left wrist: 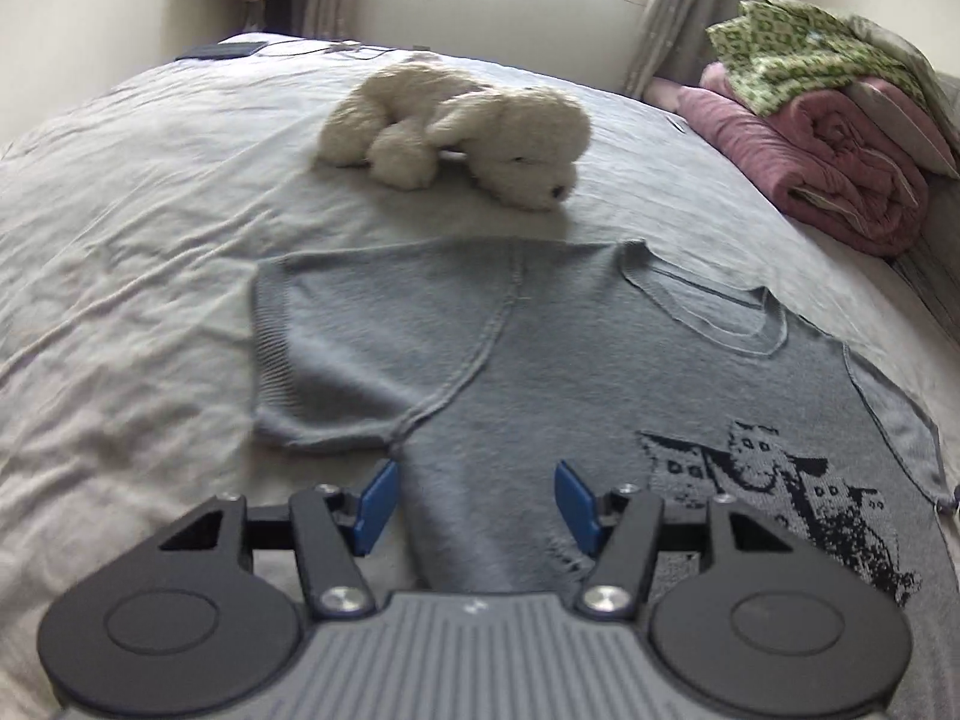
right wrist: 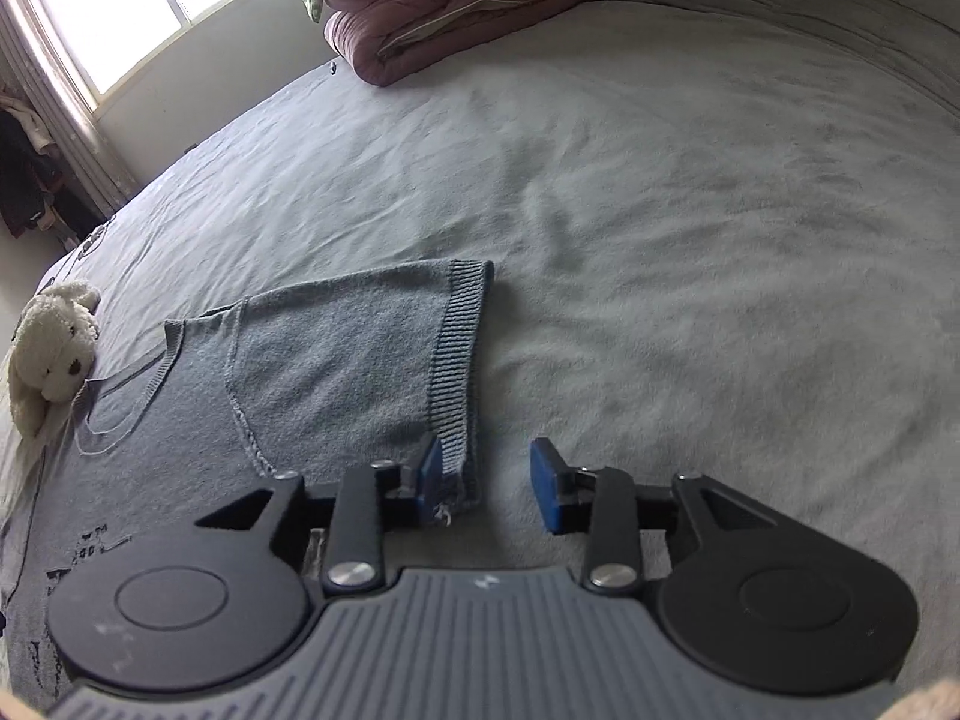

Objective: Fold clothes

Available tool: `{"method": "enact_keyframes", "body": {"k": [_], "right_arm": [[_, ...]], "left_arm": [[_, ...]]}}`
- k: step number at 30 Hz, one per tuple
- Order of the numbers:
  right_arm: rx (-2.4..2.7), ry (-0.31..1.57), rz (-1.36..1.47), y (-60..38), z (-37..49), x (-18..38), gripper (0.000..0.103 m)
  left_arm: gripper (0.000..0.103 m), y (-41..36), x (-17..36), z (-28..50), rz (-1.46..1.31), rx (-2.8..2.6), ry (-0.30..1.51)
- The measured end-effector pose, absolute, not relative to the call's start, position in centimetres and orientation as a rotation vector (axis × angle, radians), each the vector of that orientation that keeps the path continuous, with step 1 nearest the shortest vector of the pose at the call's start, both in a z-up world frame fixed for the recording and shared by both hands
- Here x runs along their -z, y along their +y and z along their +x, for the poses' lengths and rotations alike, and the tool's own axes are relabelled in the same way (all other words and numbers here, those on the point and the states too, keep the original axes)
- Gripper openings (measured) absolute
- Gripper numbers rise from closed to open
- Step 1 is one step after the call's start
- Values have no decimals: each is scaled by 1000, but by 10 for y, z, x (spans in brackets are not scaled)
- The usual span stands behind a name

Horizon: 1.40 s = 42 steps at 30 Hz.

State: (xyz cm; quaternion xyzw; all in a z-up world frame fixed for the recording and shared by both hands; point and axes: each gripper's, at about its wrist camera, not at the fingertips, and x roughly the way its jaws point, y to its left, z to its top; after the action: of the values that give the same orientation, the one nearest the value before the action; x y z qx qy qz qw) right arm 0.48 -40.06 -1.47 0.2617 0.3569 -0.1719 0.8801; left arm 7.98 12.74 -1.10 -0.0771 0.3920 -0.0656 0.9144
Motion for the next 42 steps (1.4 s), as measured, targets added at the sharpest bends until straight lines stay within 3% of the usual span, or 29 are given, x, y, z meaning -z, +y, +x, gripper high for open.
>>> {"method": "enact_keyframes", "body": {"k": [12, 17, 24, 34, 38, 42], "right_arm": [[209, 730, 586, -340, -27, -10, 41], [145, 705, 565, -314, -42, -19, 46], [123, 710, 560, -299, -75, -15, 47], [154, 810, 553, -288, -163, 0, 48], [159, 829, 600, -278, -203, 20, 48], [160, 774, 603, -261, -233, 27, 48]], "left_arm": [[57, 185, 28, 46, -333, 104, 848], [42, 181, 26, 21, -311, 180, 918], [34, 166, 32, -31, -225, 285, 1032], [22, 158, 35, -90, -154, 305, 1050], [7, 159, 36, -105, -157, 298, 1029], [3, 163, 33, -120, -201, 272, 994]]}}
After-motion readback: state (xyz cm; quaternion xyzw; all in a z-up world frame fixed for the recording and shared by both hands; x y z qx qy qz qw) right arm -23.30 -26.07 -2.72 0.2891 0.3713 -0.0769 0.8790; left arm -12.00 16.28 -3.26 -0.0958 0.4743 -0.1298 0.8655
